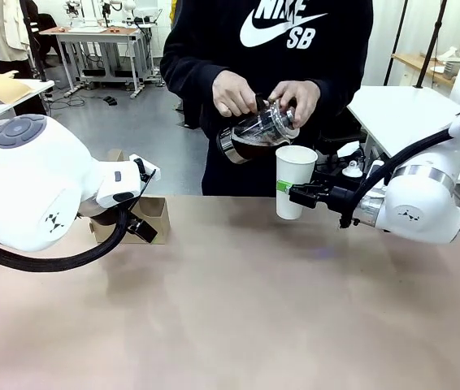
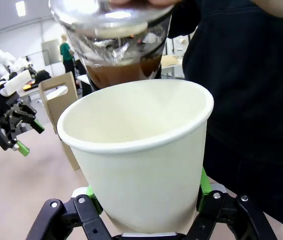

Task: Pour a drink into a cup and package it in a carrier.
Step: When a person places the Paper Cup Lid on the 600 ml Paper Cup , lift the 600 ml Paper Cup.

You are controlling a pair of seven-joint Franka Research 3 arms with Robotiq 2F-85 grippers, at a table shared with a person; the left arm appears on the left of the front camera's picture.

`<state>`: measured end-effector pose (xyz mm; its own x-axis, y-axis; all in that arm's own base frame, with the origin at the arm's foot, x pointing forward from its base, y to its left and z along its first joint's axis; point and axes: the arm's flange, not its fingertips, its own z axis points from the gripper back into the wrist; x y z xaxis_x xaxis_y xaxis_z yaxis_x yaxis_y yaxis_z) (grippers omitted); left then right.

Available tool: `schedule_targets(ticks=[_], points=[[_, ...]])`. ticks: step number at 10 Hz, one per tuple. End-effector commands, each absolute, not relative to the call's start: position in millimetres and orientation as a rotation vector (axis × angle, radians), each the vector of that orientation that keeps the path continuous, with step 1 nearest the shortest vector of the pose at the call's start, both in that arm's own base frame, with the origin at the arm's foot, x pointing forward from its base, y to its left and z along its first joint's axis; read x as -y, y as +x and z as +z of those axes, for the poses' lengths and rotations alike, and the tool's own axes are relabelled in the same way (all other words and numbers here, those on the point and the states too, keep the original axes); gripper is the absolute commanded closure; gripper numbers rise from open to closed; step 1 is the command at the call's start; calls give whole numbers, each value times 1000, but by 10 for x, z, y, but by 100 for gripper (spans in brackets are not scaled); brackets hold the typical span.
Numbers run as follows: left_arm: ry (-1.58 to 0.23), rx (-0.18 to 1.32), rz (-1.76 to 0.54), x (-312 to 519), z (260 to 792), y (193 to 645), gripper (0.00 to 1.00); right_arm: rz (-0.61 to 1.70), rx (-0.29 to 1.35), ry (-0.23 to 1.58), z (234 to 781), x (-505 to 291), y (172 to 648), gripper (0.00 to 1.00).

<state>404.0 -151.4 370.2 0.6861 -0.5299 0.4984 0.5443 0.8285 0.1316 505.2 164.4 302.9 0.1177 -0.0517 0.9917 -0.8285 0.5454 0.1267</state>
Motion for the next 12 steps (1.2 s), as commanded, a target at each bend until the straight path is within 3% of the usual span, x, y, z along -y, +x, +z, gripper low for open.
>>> schedule_targets(ticks=[1, 12], points=[[-29, 550, -602, 1513, 3704, 4038, 0, 667, 1354, 833, 3077, -1670, 5028, 20], [-29, 550, -602, 1513, 3704, 4038, 0, 667, 1354, 833, 3077, -1670, 5028, 20]])
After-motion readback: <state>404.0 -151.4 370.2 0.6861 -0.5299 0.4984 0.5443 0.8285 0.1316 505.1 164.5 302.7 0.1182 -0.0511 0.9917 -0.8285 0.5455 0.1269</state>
